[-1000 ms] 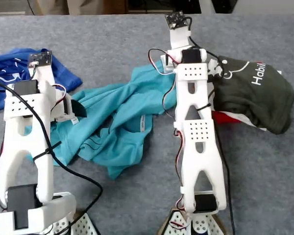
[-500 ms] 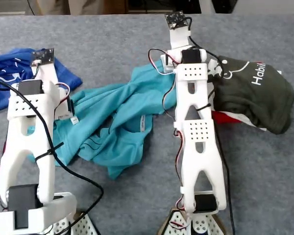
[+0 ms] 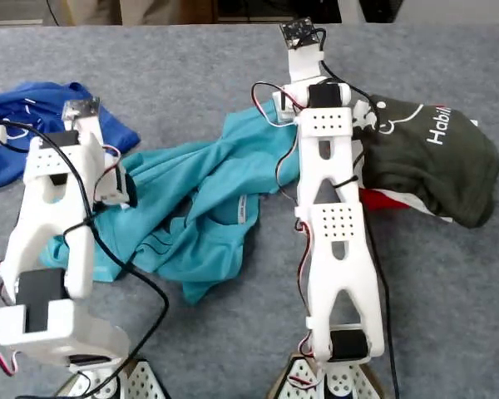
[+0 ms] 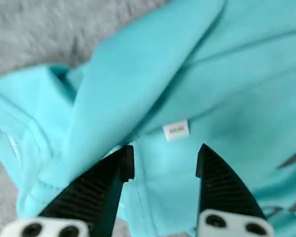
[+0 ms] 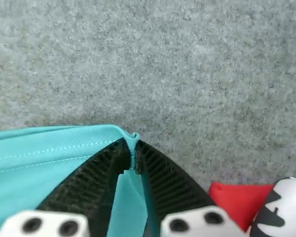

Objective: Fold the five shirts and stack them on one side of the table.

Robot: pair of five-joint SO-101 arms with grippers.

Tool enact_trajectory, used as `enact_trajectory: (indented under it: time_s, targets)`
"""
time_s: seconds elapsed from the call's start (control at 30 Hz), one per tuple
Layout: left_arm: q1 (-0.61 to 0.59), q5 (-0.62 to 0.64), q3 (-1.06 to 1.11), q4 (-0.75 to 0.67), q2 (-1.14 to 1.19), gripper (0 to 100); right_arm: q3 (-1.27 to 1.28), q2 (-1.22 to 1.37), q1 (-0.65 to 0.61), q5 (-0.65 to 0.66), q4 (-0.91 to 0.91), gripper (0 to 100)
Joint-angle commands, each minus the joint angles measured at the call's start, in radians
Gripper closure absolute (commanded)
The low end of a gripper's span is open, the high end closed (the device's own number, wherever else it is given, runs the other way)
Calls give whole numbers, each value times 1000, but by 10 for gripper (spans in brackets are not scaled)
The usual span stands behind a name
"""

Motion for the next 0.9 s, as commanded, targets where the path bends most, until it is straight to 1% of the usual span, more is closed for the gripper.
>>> enact_trajectory:
  time_s: [0.0, 0.1, 0.27, 0.37, 0.5, 0.7, 0.87]
  targets:
    - [-48, -52, -86, -8, 38, 783, -38, -21, 5, -6, -17, 997]
    - [-71, -61, -124, 23, 81, 783, -38, -21, 5, -6, -17, 997]
    - [-94, -60, -189, 94, 85, 783, -38, -21, 4, -6, -17, 997]
    - [-94, -63, -226, 114, 85, 783, -36, -19, 4, -6, -17, 997]
    - [-86, -63, -262, 106, 94, 783, -36, -19, 4, -6, -17, 997]
    - [-81, -64, -245, 77, 96, 783, -36, -19, 4, -6, -17, 997]
    - [-83, -64, -218, 147, 97, 783, -36, -19, 4, -6, -17, 997]
